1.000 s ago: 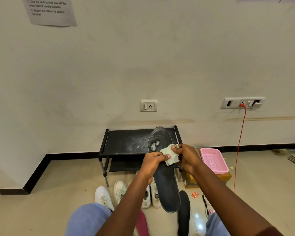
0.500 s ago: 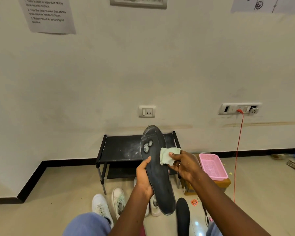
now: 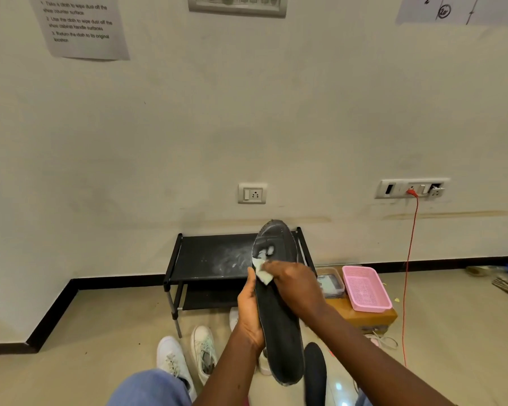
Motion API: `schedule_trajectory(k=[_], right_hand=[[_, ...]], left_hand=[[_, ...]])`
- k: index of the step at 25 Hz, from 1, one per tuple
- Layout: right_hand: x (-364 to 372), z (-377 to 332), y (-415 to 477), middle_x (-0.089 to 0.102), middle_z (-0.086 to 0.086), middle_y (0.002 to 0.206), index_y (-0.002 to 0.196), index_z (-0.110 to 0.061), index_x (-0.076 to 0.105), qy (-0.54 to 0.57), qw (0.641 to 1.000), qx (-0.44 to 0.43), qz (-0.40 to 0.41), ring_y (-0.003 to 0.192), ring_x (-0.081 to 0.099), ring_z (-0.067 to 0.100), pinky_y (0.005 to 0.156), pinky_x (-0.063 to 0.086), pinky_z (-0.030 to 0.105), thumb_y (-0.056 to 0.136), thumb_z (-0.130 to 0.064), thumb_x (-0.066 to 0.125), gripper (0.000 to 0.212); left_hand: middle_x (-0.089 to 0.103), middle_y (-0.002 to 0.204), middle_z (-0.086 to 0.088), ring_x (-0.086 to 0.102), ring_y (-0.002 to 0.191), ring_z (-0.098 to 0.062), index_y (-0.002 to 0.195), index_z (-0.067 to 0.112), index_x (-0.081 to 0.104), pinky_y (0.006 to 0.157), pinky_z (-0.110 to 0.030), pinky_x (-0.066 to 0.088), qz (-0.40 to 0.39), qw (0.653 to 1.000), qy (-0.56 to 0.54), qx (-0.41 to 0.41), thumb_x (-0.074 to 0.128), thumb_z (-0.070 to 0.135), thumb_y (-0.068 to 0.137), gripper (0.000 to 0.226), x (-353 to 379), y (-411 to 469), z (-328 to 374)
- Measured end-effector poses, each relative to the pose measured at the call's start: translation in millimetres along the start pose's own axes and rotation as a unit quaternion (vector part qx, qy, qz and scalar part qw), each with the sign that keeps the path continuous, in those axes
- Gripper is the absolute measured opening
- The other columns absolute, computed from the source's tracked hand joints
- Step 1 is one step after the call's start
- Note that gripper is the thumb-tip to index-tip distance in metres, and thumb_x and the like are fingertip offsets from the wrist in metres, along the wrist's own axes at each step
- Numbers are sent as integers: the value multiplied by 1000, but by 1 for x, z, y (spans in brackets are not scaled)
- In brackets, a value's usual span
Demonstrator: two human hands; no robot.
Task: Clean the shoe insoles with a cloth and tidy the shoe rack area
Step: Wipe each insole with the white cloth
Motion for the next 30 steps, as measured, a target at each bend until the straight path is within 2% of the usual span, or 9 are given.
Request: schedule_trajectory(k=[2, 5, 7, 10, 14, 18, 20, 25, 30], right_hand=[[23, -11, -7, 57, 4, 129, 126, -17, 55, -74, 991, -20, -112, 113, 59, 20, 97, 46, 43, 97, -19, 37, 34], [36, -17, -21, 39, 0, 146, 139, -17, 40, -65, 981, -13, -184, 132, 39, 13, 113, 26, 38, 97, -10, 32, 43], [41, -20, -31, 35, -1, 148, 140, -18, 38, -75, 975, -20, -209, 135, 35, 11, 113, 26, 39, 94, -7, 34, 48], [41, -16, -39, 36, 0, 147, 139, -19, 39, -76, 967, -18, -242, 135, 35, 15, 115, 21, 44, 92, -9, 37, 48], [38, -17, -45, 37, 0, 147, 140, -17, 38, -72, 964, -49, -250, 135, 34, 13, 113, 24, 32, 94, -7, 38, 47], [46, -18, -38, 26, -1, 152, 143, -17, 30, -98, 960, -45, -258, 139, 26, 14, 109, 28, 36, 94, -4, 38, 52], [45, -10, -24, 25, 1, 153, 144, -16, 27, -113, 965, -31, -236, 139, 26, 16, 107, 32, 37, 94, -4, 38, 52], [46, 9, 7, 21, 2, 154, 146, -17, 21, -103, 973, 19, -207, 140, 25, 17, 110, 28, 34, 94, -4, 38, 56], [43, -21, -7, 28, -1, 151, 143, -20, 31, -36, 981, -26, -189, 139, 25, 11, 114, 19, 33, 95, -3, 35, 51]], left_hand=[[65, 110, -22, 66, 99, -35, 113, 6, 67, 90, -44, 49, 27, 999, -15, -18, 46, 62, 84, 67, -5, 2, -4], [47, 137, -23, 45, 128, -37, 132, 7, 50, 109, -49, 33, 60, 997, -28, -26, 51, 72, 74, 88, -15, 8, -5], [59, 114, -18, 56, 113, -33, 114, -1, 58, 102, -47, 42, 70, 997, -19, -25, 49, 74, 75, 84, -22, 13, -5], [69, 82, -21, 69, 71, -30, 87, -5, 71, 66, -39, 58, 74, 997, 25, -7, 35, 68, 83, 82, -21, 17, 3], [62, 117, -26, 59, 108, -40, 124, 2, 55, 91, -51, 47, 67, 997, -43, -22, 37, 75, 81, 87, -17, 26, 6], [62, 116, -25, 62, 102, -37, 120, 2, 58, 76, -47, 57, 64, 998, 1, -15, 34, 77, 81, 88, -21, 27, 11], [58, 122, -26, 59, 110, -37, 120, 0, 61, 83, -45, 55, 45, 999, 20, -16, 34, 76, 81, 89, -18, 24, 11], [68, 106, -19, 69, 93, -31, 102, 6, 74, 74, -39, 58, 15, 1000, -7, 8, 36, 58, 90, 66, -12, 12, 6], [56, 124, -25, 55, 117, -38, 121, 6, 57, 104, -52, 38, 62, 998, -27, 14, 43, 72, 81, 78, -24, 22, 14]])
Point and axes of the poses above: each hand's wrist, its own y-axis towards the middle knuckle, its own x-axis out of the palm, z = x × y, the point moved 9 cm from there along y, towards the middle knuckle
